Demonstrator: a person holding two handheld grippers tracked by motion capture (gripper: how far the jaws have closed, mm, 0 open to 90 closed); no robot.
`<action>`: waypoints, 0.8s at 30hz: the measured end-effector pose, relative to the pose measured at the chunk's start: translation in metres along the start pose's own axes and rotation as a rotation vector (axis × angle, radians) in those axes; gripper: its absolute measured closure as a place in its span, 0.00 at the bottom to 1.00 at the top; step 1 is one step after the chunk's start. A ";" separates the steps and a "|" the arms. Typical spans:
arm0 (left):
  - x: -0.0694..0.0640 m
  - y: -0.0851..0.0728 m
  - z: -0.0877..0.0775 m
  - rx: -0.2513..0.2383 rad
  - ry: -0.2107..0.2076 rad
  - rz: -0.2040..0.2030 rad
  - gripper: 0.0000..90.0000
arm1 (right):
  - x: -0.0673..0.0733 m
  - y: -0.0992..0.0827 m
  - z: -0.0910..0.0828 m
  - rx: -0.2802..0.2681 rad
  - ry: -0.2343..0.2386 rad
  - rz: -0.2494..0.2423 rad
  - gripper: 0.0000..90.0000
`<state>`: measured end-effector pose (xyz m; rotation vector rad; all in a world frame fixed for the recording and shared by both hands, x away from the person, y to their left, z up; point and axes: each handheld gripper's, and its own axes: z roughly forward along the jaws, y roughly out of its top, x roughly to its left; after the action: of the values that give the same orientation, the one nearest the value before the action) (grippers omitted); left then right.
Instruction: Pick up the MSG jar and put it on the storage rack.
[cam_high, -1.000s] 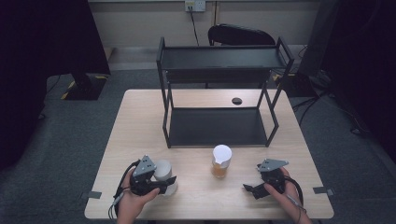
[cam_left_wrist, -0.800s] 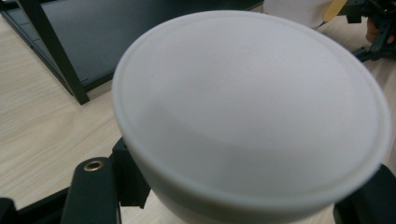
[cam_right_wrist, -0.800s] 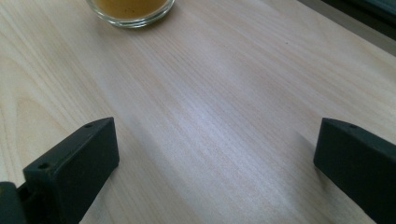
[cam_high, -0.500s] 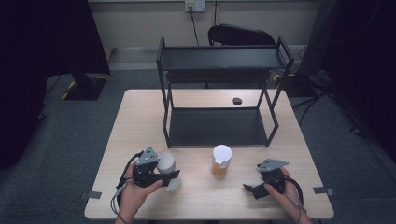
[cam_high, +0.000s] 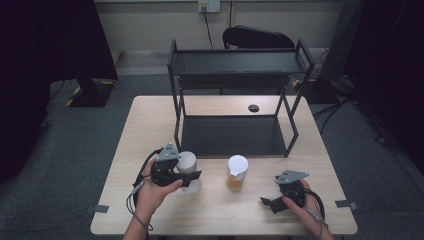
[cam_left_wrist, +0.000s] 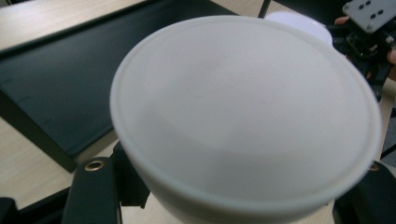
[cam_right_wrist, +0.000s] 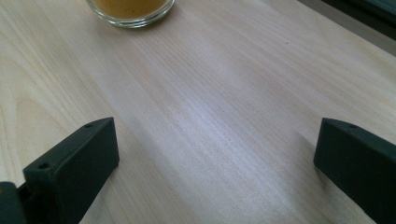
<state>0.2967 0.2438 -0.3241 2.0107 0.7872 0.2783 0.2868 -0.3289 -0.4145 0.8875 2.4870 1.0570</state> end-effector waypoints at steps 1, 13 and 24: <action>0.000 0.002 0.001 -0.002 -0.003 0.000 0.39 | 0.000 0.000 0.000 0.000 0.000 0.000 0.00; 0.006 0.027 0.012 -0.012 -0.020 0.005 0.39 | 0.000 0.000 0.000 0.000 0.000 0.000 0.00; 0.013 0.048 0.023 -0.009 -0.036 -0.001 0.39 | 0.000 0.000 0.000 0.000 0.000 0.000 0.00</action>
<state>0.3377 0.2187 -0.2980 2.0015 0.7631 0.2445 0.2868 -0.3289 -0.4145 0.8873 2.4871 1.0570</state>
